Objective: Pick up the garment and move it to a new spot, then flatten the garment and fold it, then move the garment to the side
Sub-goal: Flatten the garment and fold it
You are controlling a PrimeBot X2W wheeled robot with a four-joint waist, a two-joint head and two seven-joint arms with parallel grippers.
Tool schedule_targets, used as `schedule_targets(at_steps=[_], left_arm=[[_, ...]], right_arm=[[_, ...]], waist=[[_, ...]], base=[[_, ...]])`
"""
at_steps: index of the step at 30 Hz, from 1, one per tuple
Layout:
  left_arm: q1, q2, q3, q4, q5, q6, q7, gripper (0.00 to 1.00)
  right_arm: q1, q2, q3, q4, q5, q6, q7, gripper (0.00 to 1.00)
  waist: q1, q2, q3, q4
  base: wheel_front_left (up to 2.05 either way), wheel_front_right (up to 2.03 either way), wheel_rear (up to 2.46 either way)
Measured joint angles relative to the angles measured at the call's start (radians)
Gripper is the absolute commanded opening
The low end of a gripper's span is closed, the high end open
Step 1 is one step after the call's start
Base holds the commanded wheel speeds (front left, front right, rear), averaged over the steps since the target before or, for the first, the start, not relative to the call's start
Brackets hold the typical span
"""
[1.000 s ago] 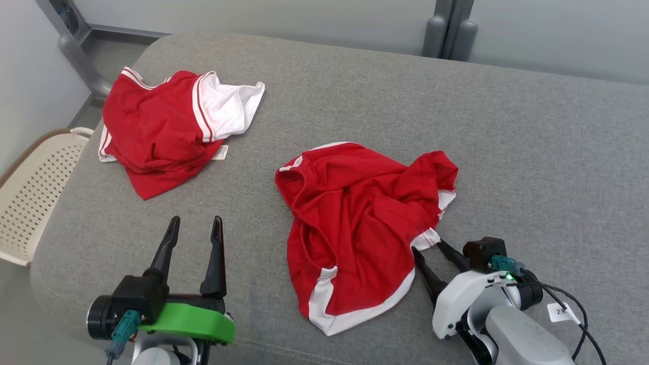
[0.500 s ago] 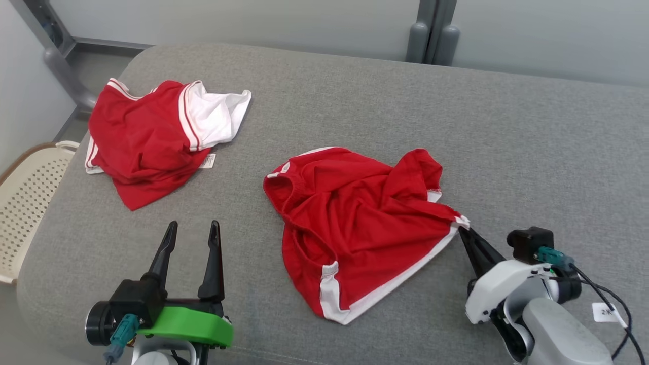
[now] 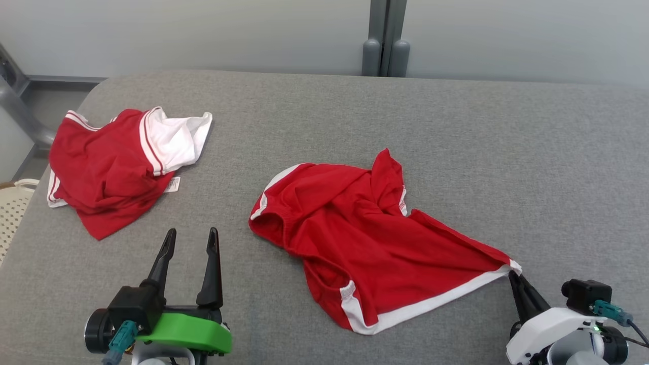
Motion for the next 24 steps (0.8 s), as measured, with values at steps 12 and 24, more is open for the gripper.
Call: schedule_targets(at_steps=[12, 24], left_arm=[[0.022, 0.009, 0.015, 0.001, 0.009, -0.008, 0.000, 1.00], [0.054, 0.024, 0.021, -0.001, 0.009, -0.012, 0.000, 1.00]], right_arm=[[0.021, 0.034, -0.105, -0.286, -0.139, 0.000, -0.002, 1.00], [0.130, 0.068, -0.098, -0.499, -0.253, 0.000, -0.002, 1.00]], waist=[[0.0000, 0.0000, -0.037, -0.072], [0.0000, 0.0000, -0.084, -0.115]], base=[[0.00, 0.00, 0.00], [0.00, 0.00, 0.00]])
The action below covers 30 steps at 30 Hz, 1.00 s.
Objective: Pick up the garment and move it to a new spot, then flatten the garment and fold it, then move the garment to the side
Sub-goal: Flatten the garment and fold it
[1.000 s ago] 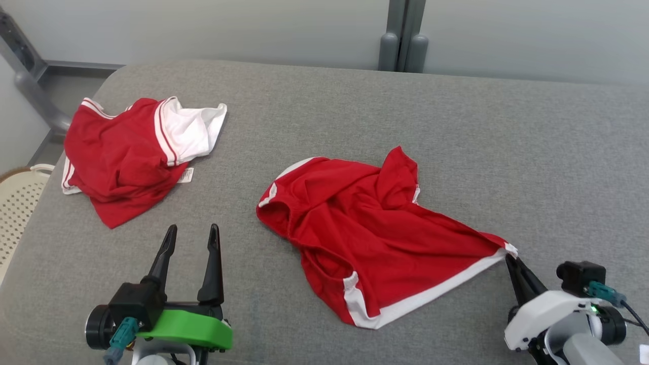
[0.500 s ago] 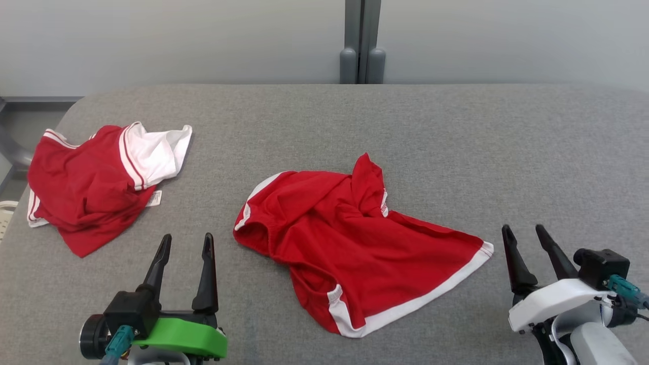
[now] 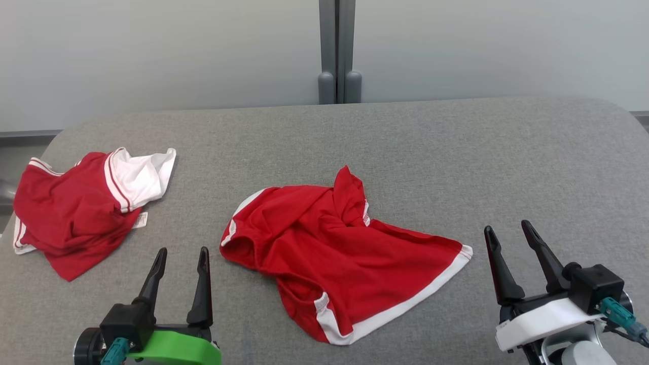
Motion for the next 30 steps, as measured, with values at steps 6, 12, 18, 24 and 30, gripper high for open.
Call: schedule_targets(at_steps=[6, 12, 18, 24, 30], left_arm=[[0.019, 0.014, 0.012, -0.009, 0.000, 0.007, 0.000, 1.00], [0.037, 0.035, 0.028, -0.017, -0.001, 0.019, 0.006, 1.00], [0.055, 0.052, 0.032, -0.047, -0.001, 0.031, 0.027, 1.00], [0.067, 0.062, 0.035, -0.075, -0.002, 0.040, 0.043, 1.00], [0.069, 0.065, 0.032, -0.090, -0.004, 0.049, 0.052, 1.00]], right_arm=[[0.065, 0.024, -0.035, -0.051, -0.025, 0.000, 0.000, 1.00], [0.109, 0.042, -0.073, -0.069, -0.035, 0.000, 0.000, 1.00], [0.112, 0.045, -0.094, -0.076, -0.043, 0.000, 0.000, 1.00], [0.112, 0.041, -0.108, -0.083, -0.056, 0.000, 0.007, 1.00], [0.112, 0.046, -0.110, -0.088, -0.066, 0.000, 0.021, 1.00]], waist=[[-0.0001, 0.0000, -0.013, -0.017], [-0.0001, 0.0000, -0.021, -0.030], [-0.0001, 0.0000, -0.021, -0.035], [-0.0001, 0.0000, -0.021, -0.036], [-0.0001, 0.0000, -0.021, -0.033]], base=[[0.00, 0.00, 0.00], [0.00, 0.00, 0.00], [0.00, 0.00, 0.00], [0.00, 0.00, 0.00], [0.00, 0.00, 0.00]])
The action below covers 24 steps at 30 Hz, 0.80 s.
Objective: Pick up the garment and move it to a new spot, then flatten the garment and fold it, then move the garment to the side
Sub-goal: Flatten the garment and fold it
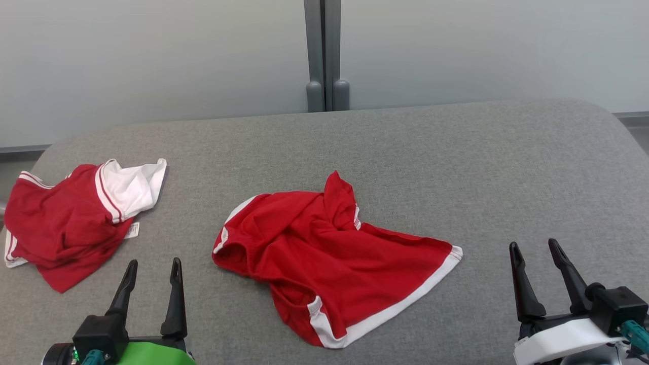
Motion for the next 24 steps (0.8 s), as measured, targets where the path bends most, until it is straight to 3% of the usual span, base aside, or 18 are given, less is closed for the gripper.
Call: schedule_targets(at_steps=[24], left_arm=[[0.012, 0.012, -0.009, -0.008, -0.016, 0.017, 0.001, 1.00]], right_arm=[[0.002, 0.003, 0.009, 0.009, -0.002, 0.000, 0.017, 1.00]], waist=[[0.0000, 0.0000, -0.007, 0.008]], base=[[0.00, 0.00, 0.00]])
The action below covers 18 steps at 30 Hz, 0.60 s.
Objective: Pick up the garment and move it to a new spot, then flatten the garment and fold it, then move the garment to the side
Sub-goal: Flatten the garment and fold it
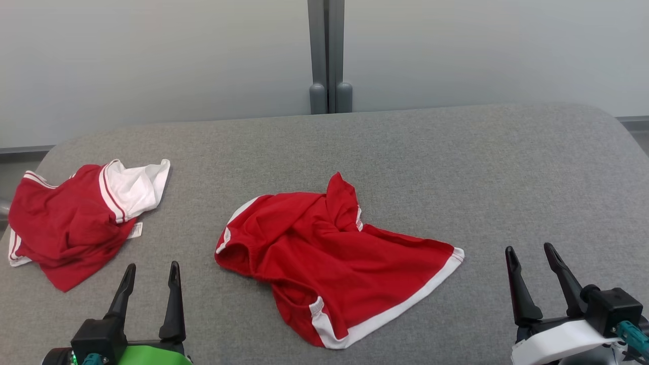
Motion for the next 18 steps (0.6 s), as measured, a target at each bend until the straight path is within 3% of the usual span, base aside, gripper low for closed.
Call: schedule_targets(at_steps=[18], left_arm=[[0.001, 0.009, -0.013, 0.002, -0.009, 0.007, -0.004, 1.00]], right_arm=[[0.001, -0.003, 0.004, 0.012, 0.006, 0.000, 0.003, 1.00]], waist=[[0.0000, 0.0000, -0.001, 0.003]], base=[[0.00, 0.00, 0.00]])
